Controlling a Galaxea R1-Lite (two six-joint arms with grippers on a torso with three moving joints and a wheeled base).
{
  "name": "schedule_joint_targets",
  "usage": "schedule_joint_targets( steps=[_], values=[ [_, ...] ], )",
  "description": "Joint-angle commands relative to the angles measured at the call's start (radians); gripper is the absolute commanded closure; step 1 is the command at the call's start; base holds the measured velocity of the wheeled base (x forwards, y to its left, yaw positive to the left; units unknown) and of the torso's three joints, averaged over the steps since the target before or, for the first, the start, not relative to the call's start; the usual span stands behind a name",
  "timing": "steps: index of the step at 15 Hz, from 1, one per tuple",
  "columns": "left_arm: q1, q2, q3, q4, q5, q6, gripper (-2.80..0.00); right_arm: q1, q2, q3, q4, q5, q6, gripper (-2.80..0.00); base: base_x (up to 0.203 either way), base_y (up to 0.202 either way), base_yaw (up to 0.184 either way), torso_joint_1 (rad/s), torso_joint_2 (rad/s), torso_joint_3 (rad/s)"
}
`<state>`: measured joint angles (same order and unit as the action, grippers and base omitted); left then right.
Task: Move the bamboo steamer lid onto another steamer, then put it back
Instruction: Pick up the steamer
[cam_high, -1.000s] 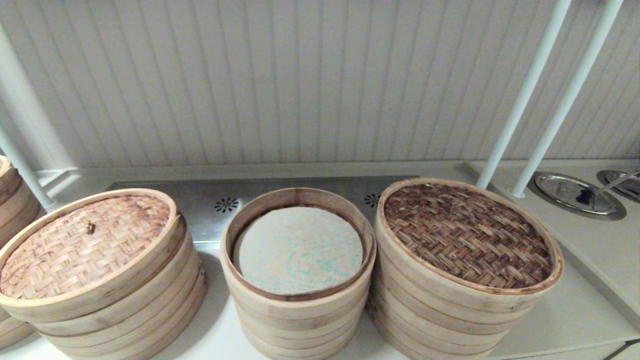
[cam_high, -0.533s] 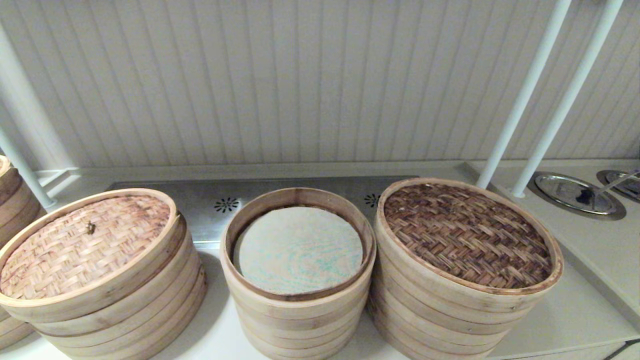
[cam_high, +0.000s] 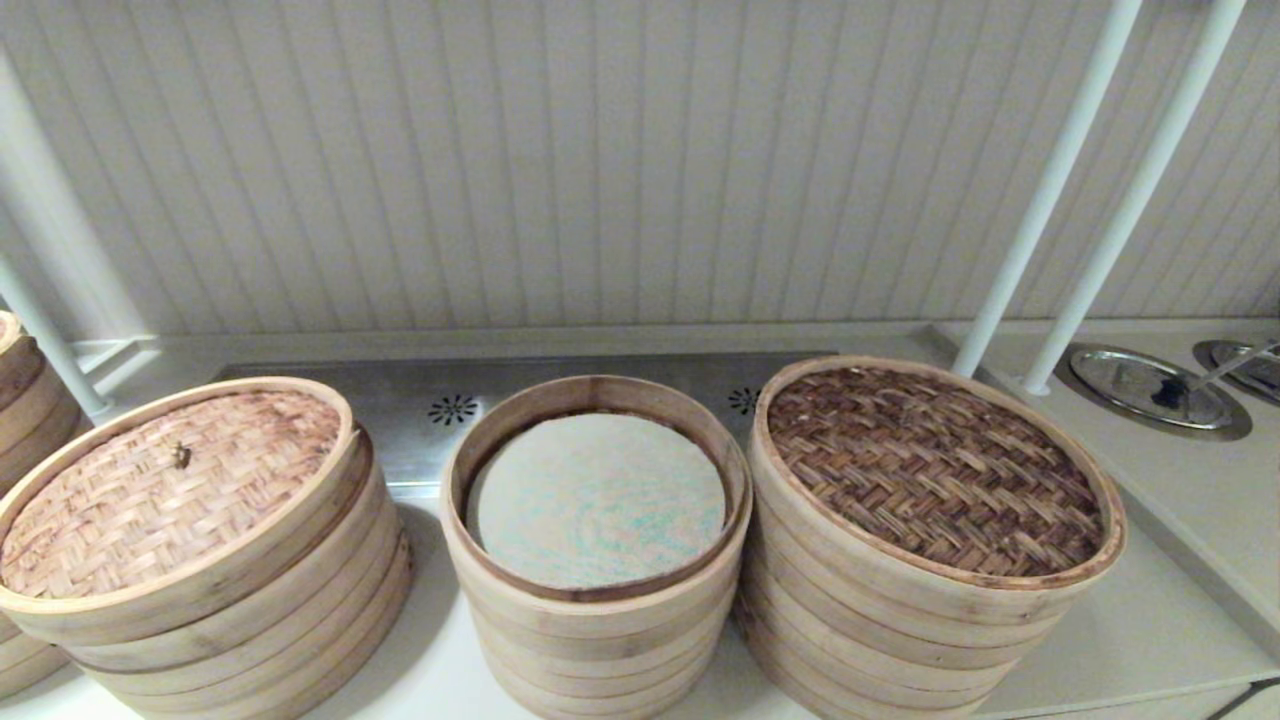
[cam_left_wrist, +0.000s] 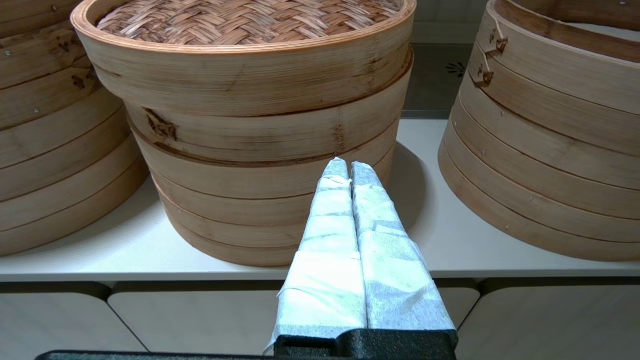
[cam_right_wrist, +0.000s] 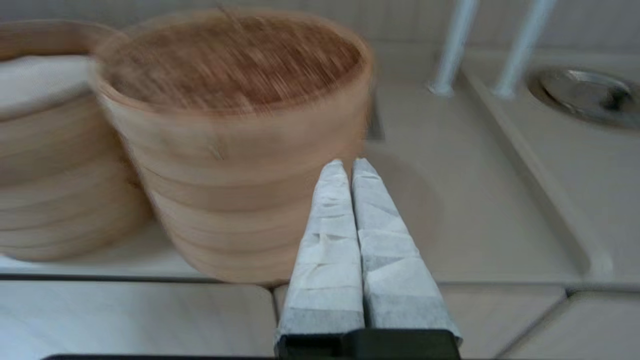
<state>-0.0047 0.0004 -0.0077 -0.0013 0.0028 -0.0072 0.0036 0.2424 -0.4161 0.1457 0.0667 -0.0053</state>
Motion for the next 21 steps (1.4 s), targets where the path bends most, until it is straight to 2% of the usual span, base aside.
schedule_joint_targets(
  steps=[1,5,9,11,14,17,20,21],
  values=[
    [0.0,0.0,0.0,0.0,-0.001,0.0,0.0,0.0,0.231,-0.133,-0.002,0.025,-0.001,0.0,0.0,0.0,0.0,0.0,0.0,0.0],
    [0.0,0.0,0.0,0.0,0.0,0.0,0.0,0.026,0.569,-0.498,-0.007,0.056,0.004,0.0,0.0,0.0,0.0,0.0,0.0,0.0],
    [0.0,0.0,0.0,0.0,0.0,0.0,0.0,0.151,0.844,-0.751,0.004,0.063,0.011,0.0,0.0,0.0,0.0,0.0,0.0,0.0],
    [0.0,0.001,-0.001,0.0,0.0,0.0,0.0,0.195,0.951,-0.809,0.012,0.062,0.026,0.0,0.0,0.0,0.0,0.0,0.0,0.0],
    [0.0,0.0,0.0,0.0,0.0,0.0,0.0,0.212,1.082,-0.855,0.015,0.058,0.051,0.0,0.0,0.0,0.0,0.0,0.0,0.0],
    [0.0,0.0,0.0,0.0,0.0,0.0,0.0,0.213,1.111,-0.806,-0.007,0.061,0.079,0.0,0.0,0.0,0.0,0.0,0.0,0.0],
    [0.0,0.0,0.0,0.0,0.0,0.0,0.0,0.214,1.11,-0.795,-0.021,0.062,0.062,0.0,0.0,0.0,0.0,0.0,0.0,0.0],
    [0.0,0.001,0.0,0.0,0.0,0.0,0.0,0.211,1.116,-0.787,-0.024,0.061,0.058,-1.0,0.0,0.0,0.0,0.0,0.0,0.0]
  ],
)
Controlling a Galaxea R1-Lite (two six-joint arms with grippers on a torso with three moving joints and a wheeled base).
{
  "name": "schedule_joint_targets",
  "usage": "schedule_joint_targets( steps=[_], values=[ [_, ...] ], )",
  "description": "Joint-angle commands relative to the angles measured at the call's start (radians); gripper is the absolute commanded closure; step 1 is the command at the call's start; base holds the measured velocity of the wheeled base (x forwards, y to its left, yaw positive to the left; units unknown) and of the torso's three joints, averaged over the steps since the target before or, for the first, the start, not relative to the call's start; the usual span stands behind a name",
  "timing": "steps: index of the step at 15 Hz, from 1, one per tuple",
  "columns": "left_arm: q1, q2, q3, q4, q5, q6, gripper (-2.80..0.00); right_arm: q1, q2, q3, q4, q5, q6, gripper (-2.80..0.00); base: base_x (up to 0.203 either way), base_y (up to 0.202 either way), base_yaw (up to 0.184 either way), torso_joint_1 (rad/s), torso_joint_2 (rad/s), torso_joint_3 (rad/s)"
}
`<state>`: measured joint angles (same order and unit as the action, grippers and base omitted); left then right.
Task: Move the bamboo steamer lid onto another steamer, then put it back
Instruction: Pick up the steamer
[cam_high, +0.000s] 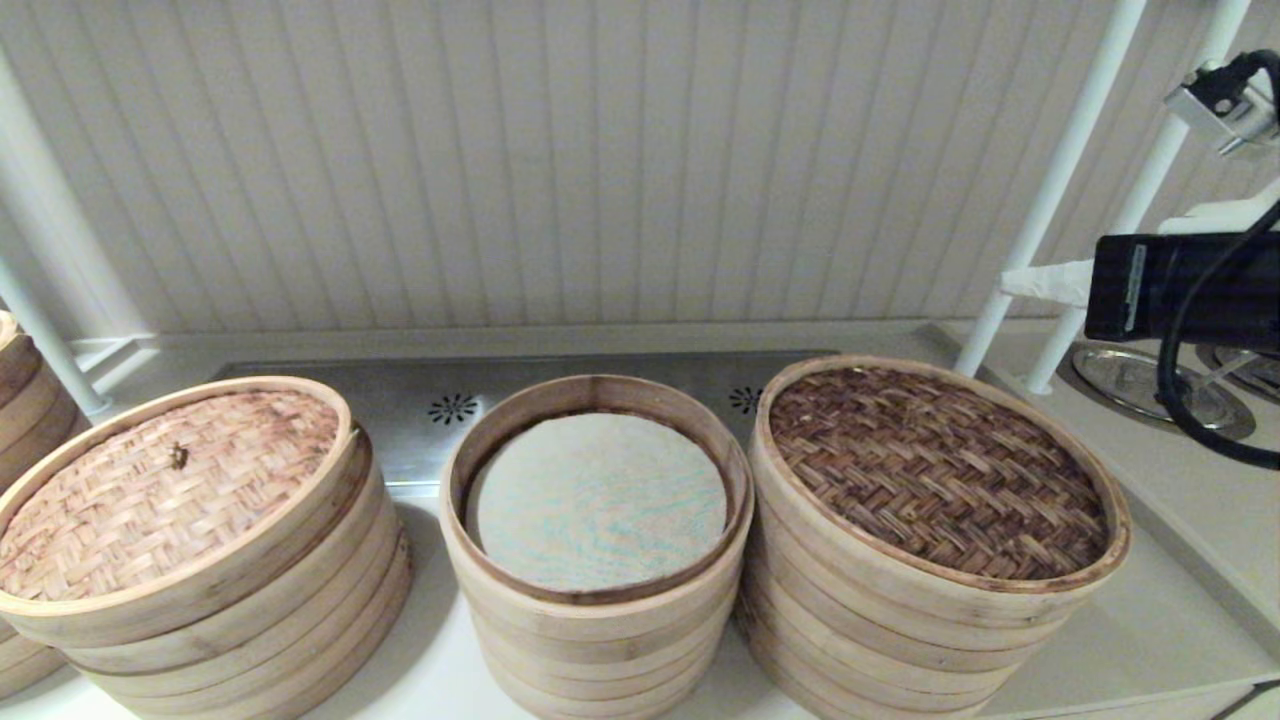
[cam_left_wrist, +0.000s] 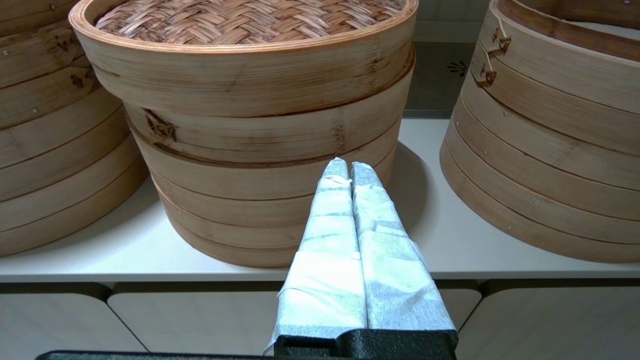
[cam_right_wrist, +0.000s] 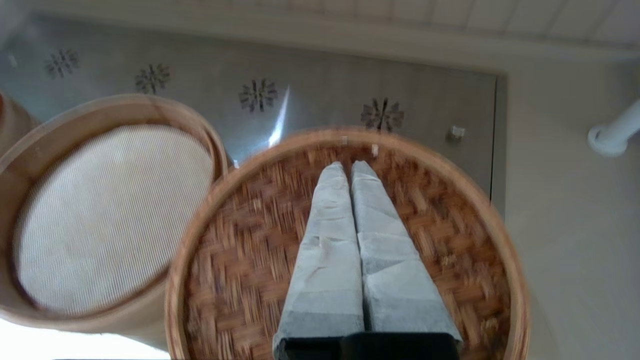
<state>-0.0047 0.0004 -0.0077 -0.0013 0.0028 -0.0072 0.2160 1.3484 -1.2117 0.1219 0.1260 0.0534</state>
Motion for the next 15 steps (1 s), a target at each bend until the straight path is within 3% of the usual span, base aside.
schedule_joint_targets(
  steps=[1,11,15],
  values=[
    [0.0,0.0,0.0,0.0,0.0,0.0,0.0,0.0,0.019,0.016,0.0,-0.001,-0.001,-2.8,0.0,0.0,0.0,0.0,0.0,0.0],
    [0.0,0.0,0.0,0.0,0.0,0.0,0.0,-0.002,0.096,0.065,0.055,-0.006,-0.04,-2.8,0.0,0.0,0.0,0.0,0.0,0.0],
    [0.0,0.0,0.0,0.0,0.0,0.0,0.0,0.003,0.146,0.084,0.052,-0.059,-0.06,-2.8,0.0,0.0,0.0,0.0,0.0,0.0]
  ],
)
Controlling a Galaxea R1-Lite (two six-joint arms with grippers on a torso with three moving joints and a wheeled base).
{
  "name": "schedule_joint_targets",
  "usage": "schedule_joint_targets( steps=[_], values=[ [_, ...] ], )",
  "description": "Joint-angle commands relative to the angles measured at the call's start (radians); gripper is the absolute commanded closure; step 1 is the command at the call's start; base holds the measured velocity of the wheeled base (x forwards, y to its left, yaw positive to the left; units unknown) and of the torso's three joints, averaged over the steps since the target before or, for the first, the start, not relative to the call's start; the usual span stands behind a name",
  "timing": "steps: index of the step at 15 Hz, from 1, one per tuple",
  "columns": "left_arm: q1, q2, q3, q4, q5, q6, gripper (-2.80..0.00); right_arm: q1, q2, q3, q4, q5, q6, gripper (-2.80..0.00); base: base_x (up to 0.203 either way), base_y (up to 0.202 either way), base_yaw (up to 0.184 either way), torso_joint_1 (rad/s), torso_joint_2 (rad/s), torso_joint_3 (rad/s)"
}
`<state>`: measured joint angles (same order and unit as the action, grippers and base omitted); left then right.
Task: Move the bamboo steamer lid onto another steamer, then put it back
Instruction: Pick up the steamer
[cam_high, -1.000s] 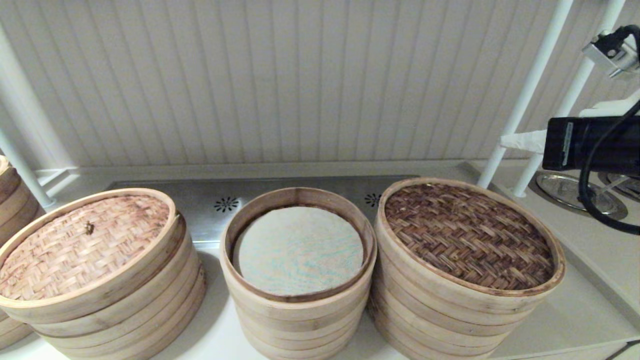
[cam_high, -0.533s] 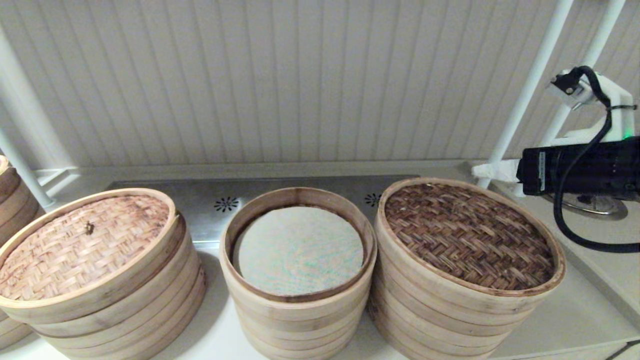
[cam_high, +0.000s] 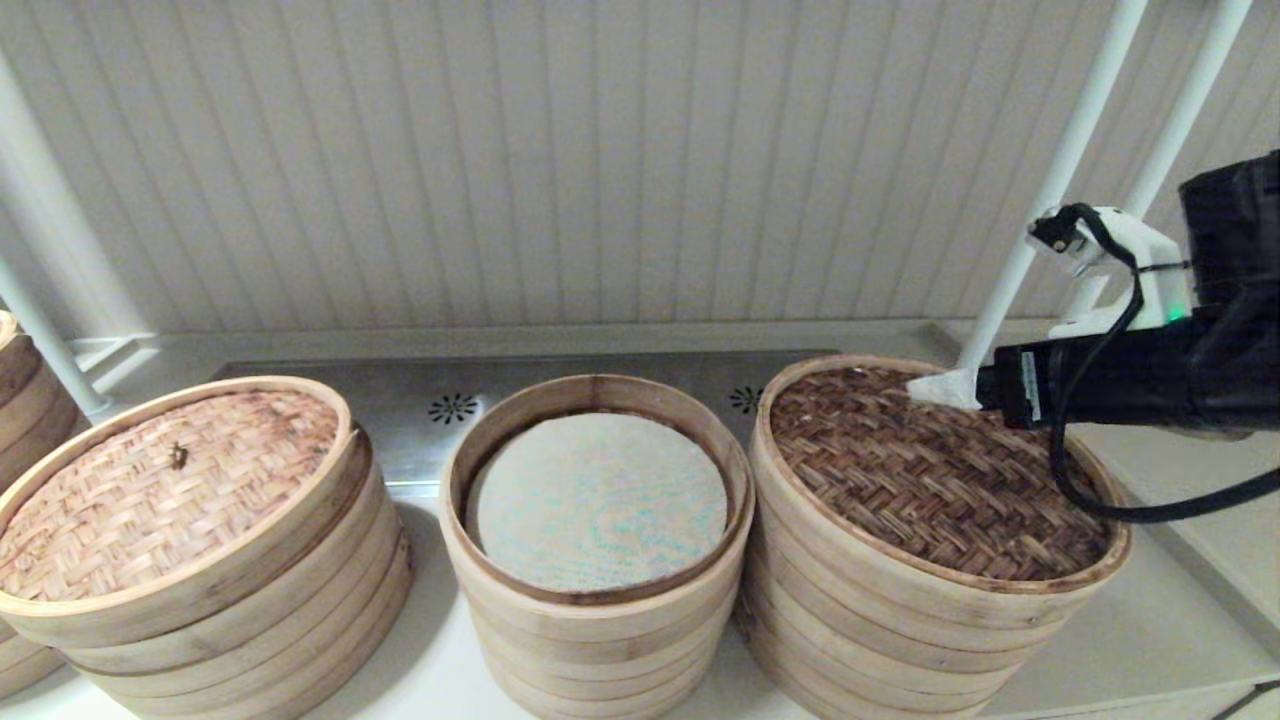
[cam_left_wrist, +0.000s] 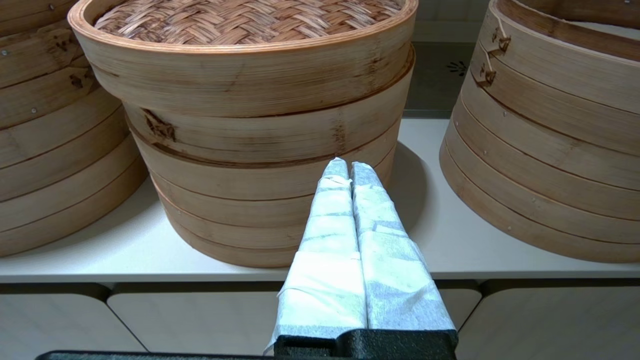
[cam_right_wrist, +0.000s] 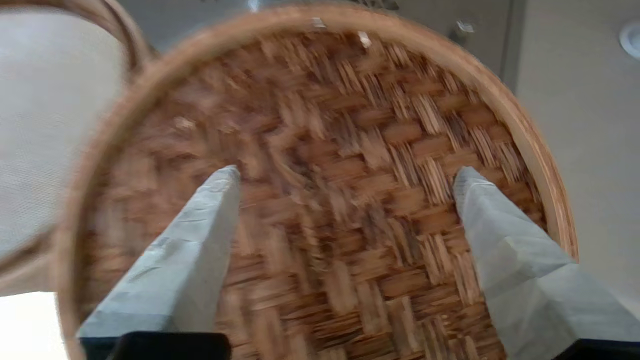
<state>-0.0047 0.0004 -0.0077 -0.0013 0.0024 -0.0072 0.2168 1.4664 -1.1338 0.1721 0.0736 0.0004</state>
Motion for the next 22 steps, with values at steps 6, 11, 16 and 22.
schedule_joint_targets(
  steps=[6,11,16,22],
  values=[
    [0.0,0.0,0.0,0.0,0.001,0.0,0.0,0.021,0.054,0.023,0.001,-0.038,-0.027,-2.8,0.0,0.0,0.0,0.0,0.0,0.0],
    [0.0,0.0,0.0,0.0,0.001,0.0,0.0,0.022,0.081,0.023,0.0,-0.035,-0.026,-2.8,0.0,0.0,0.0,0.0,0.0,0.0],
    [0.0,0.0,0.0,0.0,0.001,0.0,0.0,0.031,0.08,0.028,-0.044,-0.047,-0.026,0.0,0.0,0.0,0.0,0.0,0.0,0.0],
    [0.0,0.0,0.0,0.0,0.001,0.0,0.0,0.075,0.081,0.052,-0.06,-0.051,-0.026,0.0,0.0,0.0,0.0,0.0,0.0,0.0]
  ],
)
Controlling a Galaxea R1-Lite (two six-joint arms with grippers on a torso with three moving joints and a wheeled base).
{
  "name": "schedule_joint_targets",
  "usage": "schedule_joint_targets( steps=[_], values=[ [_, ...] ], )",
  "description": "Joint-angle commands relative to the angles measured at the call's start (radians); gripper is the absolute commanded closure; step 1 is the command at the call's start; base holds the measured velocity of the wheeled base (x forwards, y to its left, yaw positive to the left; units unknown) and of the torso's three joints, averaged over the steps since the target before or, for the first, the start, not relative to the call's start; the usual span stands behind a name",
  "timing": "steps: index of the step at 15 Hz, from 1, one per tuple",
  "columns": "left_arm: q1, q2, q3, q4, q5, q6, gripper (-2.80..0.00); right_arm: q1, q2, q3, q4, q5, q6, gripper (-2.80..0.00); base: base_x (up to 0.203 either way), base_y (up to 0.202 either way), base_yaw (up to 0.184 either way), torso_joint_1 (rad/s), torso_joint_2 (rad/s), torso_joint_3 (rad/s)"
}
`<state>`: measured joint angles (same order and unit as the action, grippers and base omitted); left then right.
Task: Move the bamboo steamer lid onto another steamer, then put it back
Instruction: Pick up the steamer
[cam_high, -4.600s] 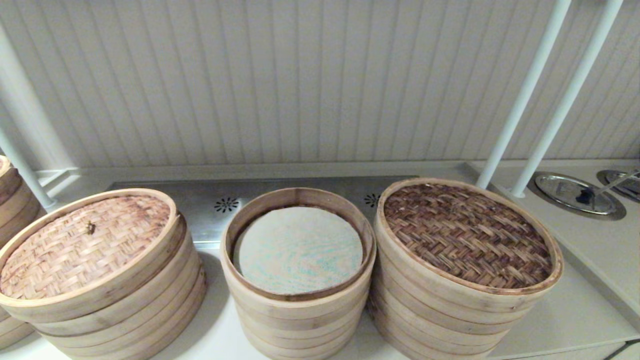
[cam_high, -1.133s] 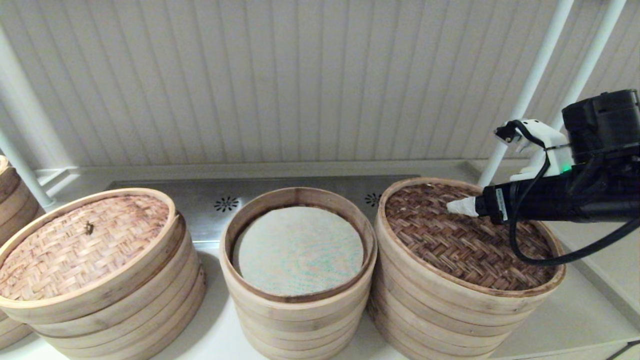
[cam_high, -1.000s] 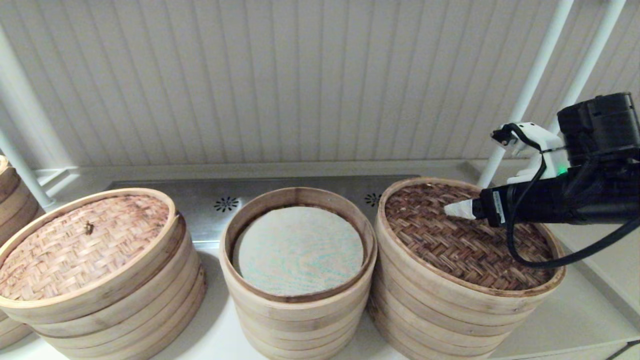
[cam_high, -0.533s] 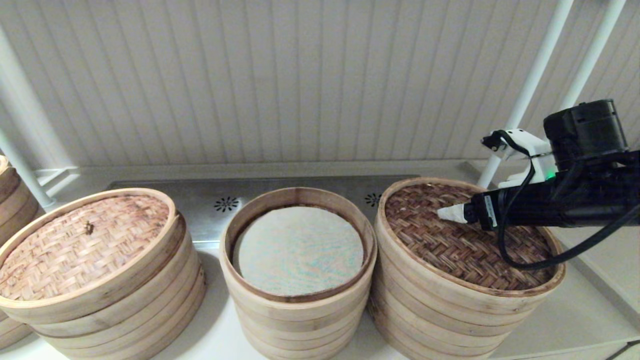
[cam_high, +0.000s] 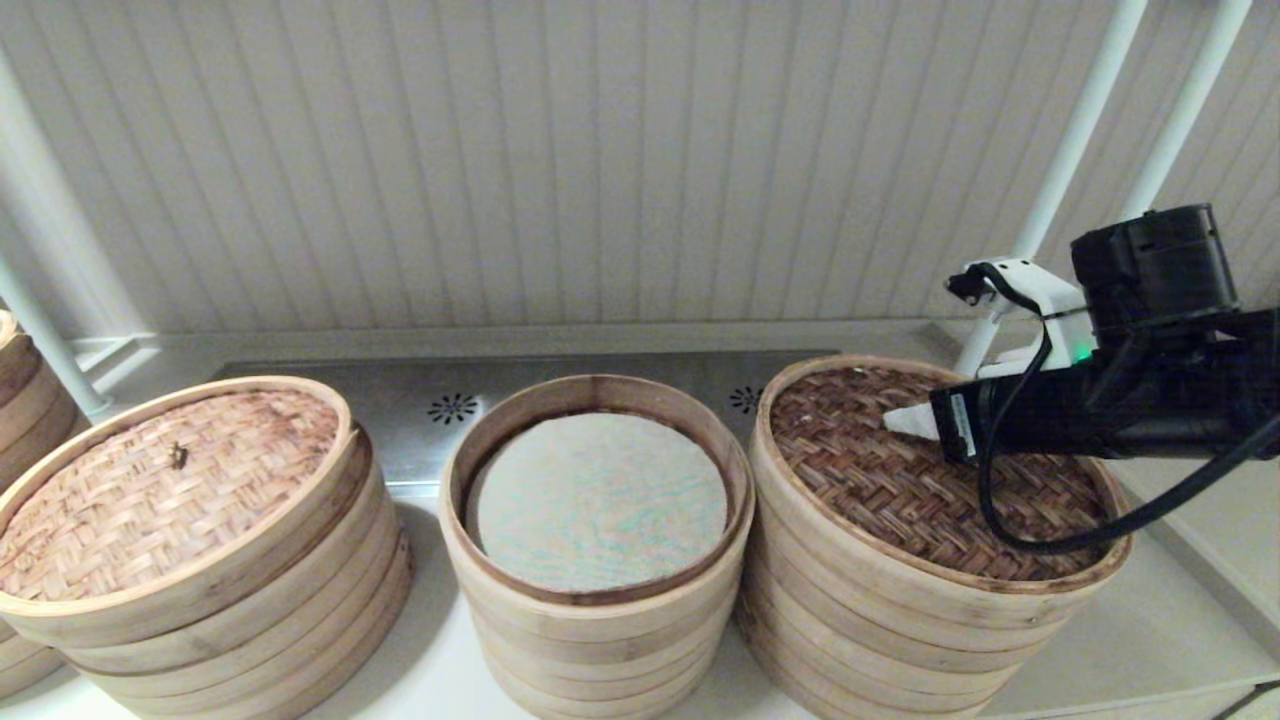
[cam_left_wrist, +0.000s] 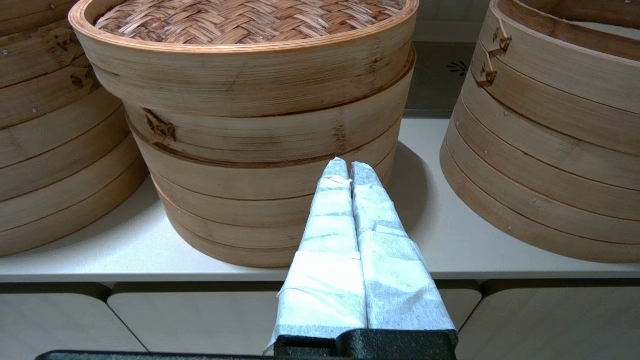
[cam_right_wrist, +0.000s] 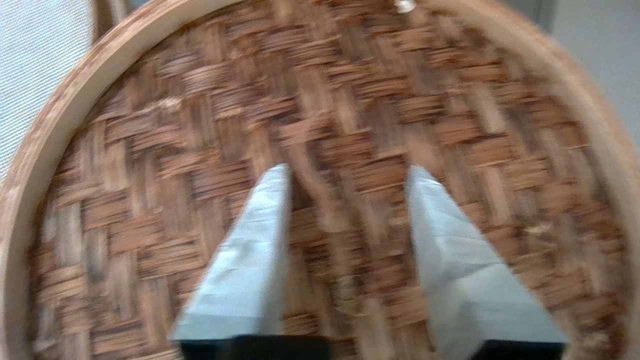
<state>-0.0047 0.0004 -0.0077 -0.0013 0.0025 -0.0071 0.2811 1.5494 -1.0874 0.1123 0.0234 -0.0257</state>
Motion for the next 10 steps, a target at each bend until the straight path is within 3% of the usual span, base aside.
schedule_joint_targets(
  steps=[1,10],
  values=[
    [0.0,0.0,0.0,0.0,0.001,-0.001,0.0,0.01,-0.003,0.009,-0.005,0.0,0.0,0.0,0.0,0.0,0.0,0.0,0.0,0.0],
    [0.0,0.0,0.0,0.0,0.001,-0.001,0.0,0.009,-0.014,0.004,-0.025,0.0,0.006,0.0,0.0,0.0,0.0,0.0,0.0,0.0]
  ],
)
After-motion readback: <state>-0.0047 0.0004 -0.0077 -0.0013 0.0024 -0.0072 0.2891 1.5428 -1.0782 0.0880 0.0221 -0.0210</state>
